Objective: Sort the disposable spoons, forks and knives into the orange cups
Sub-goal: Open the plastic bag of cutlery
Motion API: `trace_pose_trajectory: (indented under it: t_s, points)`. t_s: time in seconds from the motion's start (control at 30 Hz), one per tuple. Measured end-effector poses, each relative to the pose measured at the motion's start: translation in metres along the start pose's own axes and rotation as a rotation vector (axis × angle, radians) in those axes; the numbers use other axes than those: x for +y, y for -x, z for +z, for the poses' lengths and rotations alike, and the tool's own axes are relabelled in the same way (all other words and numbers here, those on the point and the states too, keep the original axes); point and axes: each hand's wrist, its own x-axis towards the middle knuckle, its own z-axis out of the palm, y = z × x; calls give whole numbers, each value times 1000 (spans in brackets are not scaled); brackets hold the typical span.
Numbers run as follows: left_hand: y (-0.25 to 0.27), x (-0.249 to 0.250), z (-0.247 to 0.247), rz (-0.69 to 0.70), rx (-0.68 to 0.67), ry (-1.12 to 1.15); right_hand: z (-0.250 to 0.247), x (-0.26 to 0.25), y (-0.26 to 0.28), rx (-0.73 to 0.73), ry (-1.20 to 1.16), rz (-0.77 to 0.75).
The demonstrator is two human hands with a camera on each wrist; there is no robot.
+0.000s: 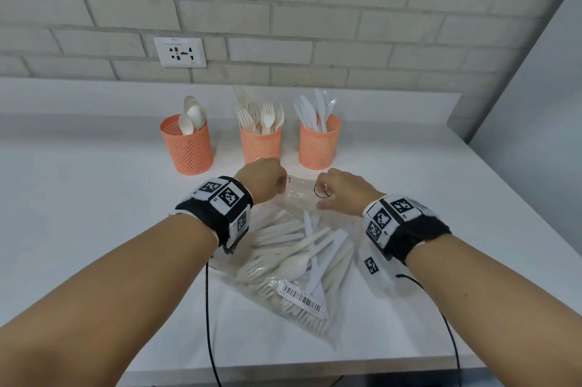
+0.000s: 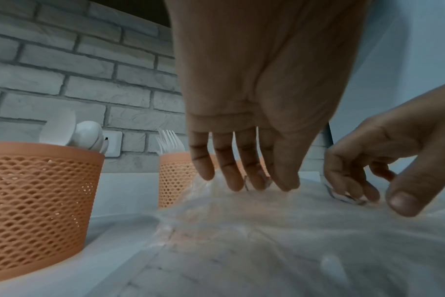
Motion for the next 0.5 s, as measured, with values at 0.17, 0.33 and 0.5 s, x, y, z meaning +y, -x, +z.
trace_pose_trajectory:
  t_s: [0.17, 0.33, 0.5]
  points:
    - [0, -1, 1, -54, -79, -102, 8, 2, -5, 61, 109, 1]
    - [-1, -1, -6, -84, 69, 188, -17, 5, -2, 137, -422, 11]
    - [0, 5, -27, -158, 222, 524, -41, 0, 4, 186, -427, -11]
